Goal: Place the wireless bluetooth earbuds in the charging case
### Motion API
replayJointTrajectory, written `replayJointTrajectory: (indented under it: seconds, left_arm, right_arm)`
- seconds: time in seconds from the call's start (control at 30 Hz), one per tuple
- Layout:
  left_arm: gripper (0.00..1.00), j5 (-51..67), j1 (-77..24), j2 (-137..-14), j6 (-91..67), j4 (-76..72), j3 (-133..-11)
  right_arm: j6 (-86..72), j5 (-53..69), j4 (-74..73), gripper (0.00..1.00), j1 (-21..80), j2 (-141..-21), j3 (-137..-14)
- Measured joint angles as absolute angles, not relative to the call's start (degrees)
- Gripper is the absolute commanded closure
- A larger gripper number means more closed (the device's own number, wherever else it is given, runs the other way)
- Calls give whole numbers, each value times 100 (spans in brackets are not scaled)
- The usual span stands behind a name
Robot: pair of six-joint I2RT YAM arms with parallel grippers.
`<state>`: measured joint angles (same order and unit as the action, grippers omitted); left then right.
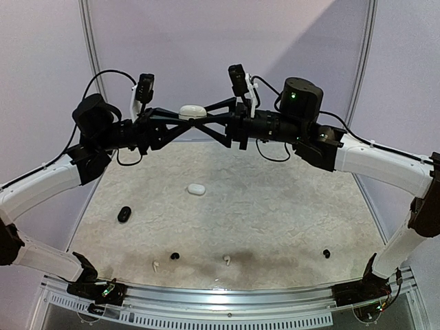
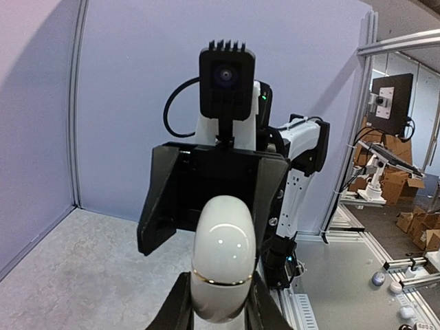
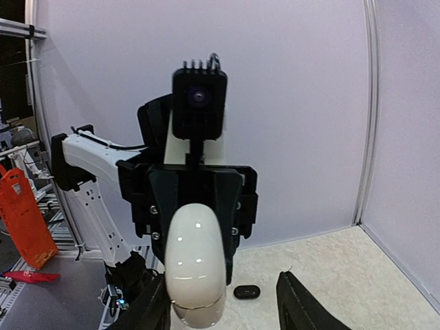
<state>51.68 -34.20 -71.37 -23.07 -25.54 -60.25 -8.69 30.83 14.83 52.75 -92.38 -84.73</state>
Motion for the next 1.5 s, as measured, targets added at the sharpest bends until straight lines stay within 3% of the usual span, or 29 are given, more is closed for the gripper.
replayJointTrajectory:
  seconds: [0.23, 0.6, 0.93, 1.5]
  left_arm:
    - [100, 5231, -3437, -7126, -1411, -1894, -6117]
    - [100, 5234, -3459, -6997, 156, -816, -6211]
    - [100, 5413, -3542, -6969, 504, -432, -6215]
    - [100, 4805, -3542, -6851, -1210, -1334, -5461]
  right_arm:
    - [-628, 2919, 827, 45, 5293, -9282, -8831]
    - [-440, 2941, 106, 53, 5376, -9456, -9240]
    - [-421, 2652, -248, 54, 5312, -9507, -9338]
    - [-858, 2694, -515, 26, 5201, -9736, -9758]
